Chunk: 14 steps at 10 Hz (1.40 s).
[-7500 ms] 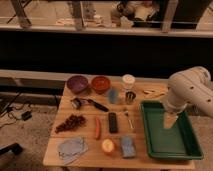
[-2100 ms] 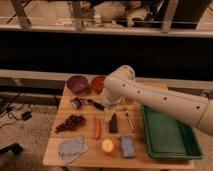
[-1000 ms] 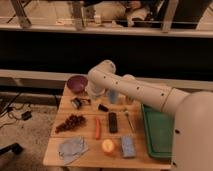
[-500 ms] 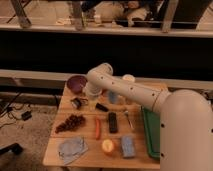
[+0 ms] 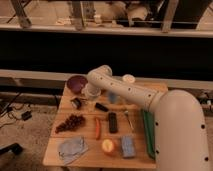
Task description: Place brush in table surface
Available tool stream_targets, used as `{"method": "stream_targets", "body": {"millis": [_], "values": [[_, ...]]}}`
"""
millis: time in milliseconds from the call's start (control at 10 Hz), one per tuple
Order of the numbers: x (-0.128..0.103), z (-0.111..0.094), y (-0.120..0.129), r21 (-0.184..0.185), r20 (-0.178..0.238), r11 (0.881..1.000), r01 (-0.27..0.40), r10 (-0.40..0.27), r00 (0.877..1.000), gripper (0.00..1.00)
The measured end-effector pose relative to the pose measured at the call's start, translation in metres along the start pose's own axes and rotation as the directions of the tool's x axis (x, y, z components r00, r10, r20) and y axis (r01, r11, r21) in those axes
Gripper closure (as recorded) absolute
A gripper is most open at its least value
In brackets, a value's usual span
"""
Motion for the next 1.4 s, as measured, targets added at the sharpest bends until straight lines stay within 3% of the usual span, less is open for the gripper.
{"method": "stream_targets", "body": {"millis": [300, 1400], "values": [[0.008, 0.007, -0.006, 0.0, 0.013, 1.0, -0.009, 0.009, 1.0, 0.2], [0.041, 0.046, -0.013, -0.082, 0.041, 0.994, -0.069, 0.072, 0.997, 0.2]]}}
